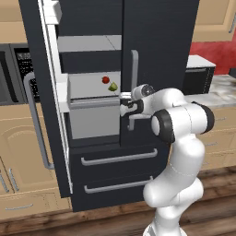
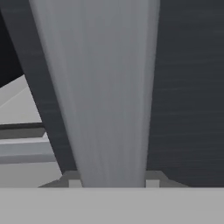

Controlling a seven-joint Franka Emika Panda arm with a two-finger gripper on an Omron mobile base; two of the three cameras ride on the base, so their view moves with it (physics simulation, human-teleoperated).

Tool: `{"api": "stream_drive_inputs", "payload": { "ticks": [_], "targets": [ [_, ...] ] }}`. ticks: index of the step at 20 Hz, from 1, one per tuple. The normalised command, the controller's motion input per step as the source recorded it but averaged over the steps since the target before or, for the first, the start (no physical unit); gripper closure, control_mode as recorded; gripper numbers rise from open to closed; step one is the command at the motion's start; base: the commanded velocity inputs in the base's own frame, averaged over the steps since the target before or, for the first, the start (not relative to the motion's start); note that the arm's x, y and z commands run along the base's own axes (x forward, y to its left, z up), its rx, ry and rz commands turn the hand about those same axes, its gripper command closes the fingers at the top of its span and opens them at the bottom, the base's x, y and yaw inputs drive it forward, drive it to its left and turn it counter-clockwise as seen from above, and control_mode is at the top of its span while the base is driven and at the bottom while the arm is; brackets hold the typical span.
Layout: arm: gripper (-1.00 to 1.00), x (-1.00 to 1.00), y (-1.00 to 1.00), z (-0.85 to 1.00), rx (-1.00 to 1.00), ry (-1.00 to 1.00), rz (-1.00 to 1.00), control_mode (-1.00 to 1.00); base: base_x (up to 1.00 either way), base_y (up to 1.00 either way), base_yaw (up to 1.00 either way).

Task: Take the lemon wedge from the fridge and place it on the plate with fish on the dining counter.

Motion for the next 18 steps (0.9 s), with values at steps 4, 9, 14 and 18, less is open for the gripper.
{"api": "stream_drive_inputs", "payload": {
  "ticks": [4,9,14,18],
  "targets": [
    [1.0,-0.55,-0.21,0.04,0.0,-0.01,-0.03,-1.0,0.0,0.0,0.0],
    [1.0,-1.0,-0.61,0.19,0.0,0.0,-0.21,-1.0,0.0,0.0,0.0],
    [1.0,-1.0,-0.75,0.24,0.0,0.0,-0.28,-1.0,0.0,0.0,0.0],
    [1.0,-1.0,-0.85,0.37,0.03,0.0,-0.32,-1.0,0.0,0.0,0.0]
  ]
}}
